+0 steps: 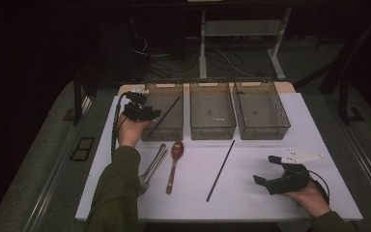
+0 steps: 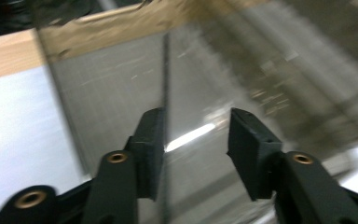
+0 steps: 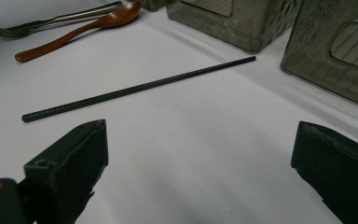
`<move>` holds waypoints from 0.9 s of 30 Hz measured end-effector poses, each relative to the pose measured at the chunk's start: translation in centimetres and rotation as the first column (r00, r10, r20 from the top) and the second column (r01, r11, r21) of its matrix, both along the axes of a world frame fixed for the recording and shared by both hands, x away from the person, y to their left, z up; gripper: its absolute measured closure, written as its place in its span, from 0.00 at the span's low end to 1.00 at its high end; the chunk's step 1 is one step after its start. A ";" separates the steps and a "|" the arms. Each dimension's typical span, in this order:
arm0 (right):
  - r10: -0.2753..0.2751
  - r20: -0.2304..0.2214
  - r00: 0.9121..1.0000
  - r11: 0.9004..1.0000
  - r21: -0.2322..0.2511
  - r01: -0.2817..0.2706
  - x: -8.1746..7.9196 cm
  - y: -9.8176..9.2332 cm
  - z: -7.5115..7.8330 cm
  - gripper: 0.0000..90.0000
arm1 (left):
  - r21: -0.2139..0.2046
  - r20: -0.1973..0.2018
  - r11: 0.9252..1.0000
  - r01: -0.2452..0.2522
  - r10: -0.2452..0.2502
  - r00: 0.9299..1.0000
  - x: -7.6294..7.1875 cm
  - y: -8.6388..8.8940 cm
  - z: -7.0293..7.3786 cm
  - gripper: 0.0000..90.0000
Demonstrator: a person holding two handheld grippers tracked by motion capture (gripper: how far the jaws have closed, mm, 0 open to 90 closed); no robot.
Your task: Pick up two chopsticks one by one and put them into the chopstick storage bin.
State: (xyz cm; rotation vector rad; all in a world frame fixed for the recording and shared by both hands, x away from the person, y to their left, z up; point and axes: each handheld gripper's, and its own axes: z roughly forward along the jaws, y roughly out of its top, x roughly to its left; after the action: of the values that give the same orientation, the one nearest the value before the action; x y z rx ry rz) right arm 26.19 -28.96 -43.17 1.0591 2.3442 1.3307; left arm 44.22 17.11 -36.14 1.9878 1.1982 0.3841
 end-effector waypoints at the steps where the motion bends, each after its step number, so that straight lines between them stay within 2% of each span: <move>1: -0.001 -0.002 1.000 1.000 0.000 0.001 0.0 0.0 0.0 0.05 | -0.015 0.006 1.000 0.020 -0.020 1.000 -0.2 -0.1 0.3 0.56; 7: -0.002 -0.001 1.000 1.000 0.002 0.002 0.0 0.0 0.0 0.04 | -0.053 0.068 0.993 0.103 -0.100 0.993 -2.2 -1.4 1.8 0.46; 9: -0.002 -0.001 1.000 1.000 0.001 0.002 0.0 0.0 0.0 0.04 | -0.053 0.077 0.989 0.141 -0.137 0.988 -2.9 -1.8 2.2 0.43; 12: -0.005 -0.003 1.000 1.000 0.000 0.005 0.0 0.0 0.0 0.04 | -0.070 0.078 0.983 0.170 -0.165 0.983 -3.9 -2.5 2.4 0.39; 22: -0.008 -0.002 1.000 1.000 -0.001 0.008 0.0 0.0 0.0 0.04 | -0.067 0.092 0.969 0.236 -0.230 0.969 -7.2 -4.3 1.6 0.34; 25: -0.008 0.000 1.000 1.000 0.000 0.008 0.0 0.0 0.0 0.04 | -0.064 0.100 0.965 0.255 -0.248 0.964 -8.2 -4.7 1.2 0.33; 26: -0.011 -0.013 1.000 1.000 0.002 0.011 -0.1 0.0 0.0 0.05 | -0.070 0.103 0.963 0.262 -0.254 0.962 -8.6 -4.9 1.1 0.32; 27: -0.010 -0.003 1.000 1.000 -0.001 0.010 0.0 0.0 0.0 0.05 | -0.068 0.106 0.961 0.270 -0.262 0.959 -9.0 -5.0 0.9 0.32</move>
State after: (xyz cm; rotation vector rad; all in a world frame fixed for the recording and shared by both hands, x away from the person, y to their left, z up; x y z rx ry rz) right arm 26.16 -28.99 -43.16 1.0717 2.3389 1.3255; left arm 35.23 12.07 -35.23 2.0020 0.8584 0.2849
